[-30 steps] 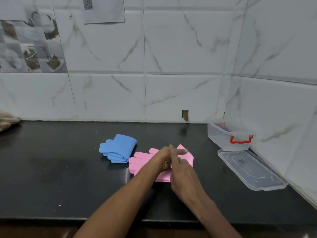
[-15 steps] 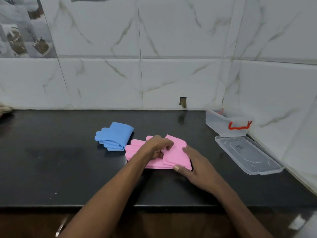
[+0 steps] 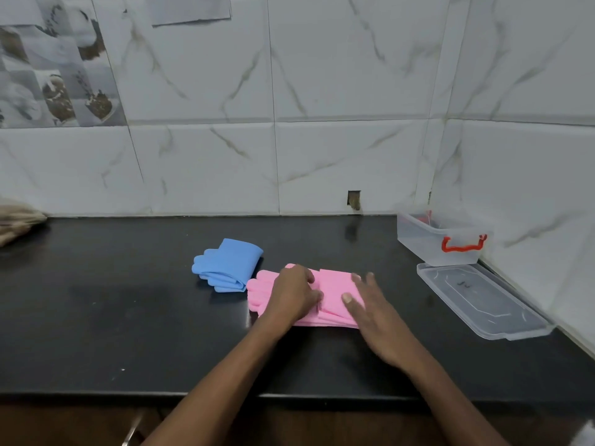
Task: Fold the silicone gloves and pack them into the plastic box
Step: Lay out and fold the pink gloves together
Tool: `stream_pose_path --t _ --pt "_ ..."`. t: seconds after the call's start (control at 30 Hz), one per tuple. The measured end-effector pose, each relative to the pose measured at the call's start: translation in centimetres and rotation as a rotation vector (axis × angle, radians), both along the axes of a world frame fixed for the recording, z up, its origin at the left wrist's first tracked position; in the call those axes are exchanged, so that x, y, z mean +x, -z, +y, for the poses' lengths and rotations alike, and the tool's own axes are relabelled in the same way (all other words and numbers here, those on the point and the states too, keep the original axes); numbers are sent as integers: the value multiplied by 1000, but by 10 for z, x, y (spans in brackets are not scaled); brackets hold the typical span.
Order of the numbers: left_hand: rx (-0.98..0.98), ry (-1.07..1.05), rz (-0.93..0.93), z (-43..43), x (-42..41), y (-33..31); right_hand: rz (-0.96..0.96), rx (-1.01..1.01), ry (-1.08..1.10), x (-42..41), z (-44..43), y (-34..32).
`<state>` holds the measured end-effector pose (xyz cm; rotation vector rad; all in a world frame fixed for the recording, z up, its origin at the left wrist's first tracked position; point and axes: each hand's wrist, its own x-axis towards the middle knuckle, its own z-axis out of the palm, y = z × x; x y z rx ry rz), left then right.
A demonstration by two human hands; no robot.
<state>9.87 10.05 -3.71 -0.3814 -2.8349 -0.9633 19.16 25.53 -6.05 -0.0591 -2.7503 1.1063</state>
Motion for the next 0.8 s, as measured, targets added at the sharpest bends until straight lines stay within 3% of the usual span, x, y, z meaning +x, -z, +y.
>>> stream_pose_path --t 0.07,0.1,0.23,0.3,0.43,0.63,0.73,0.8 --pt "40 43 -37 -2 -1 1 69 -218 230 -5 -7 -7" --pt "42 55 -45 -2 -2 1 64 -203 330 -7 -11 -10" --pt "-14 64 -3 0 -3 4 -28 197 470 -9 -23 -22" --pt "-45 93 8 2 0 5 -77 204 494 -12 -23 -29" --pt "-53 94 -2 0 2 4 -204 13 466 -23 -20 -28" --pt "26 128 -126 -8 -1 -3 -180 -626 377 -30 -25 -27" --pt "231 126 -245 -16 0 -11 -147 -654 388 -29 -29 -22" --pt "230 172 -82 -19 1 -21 -109 -559 432 -29 -23 -23"
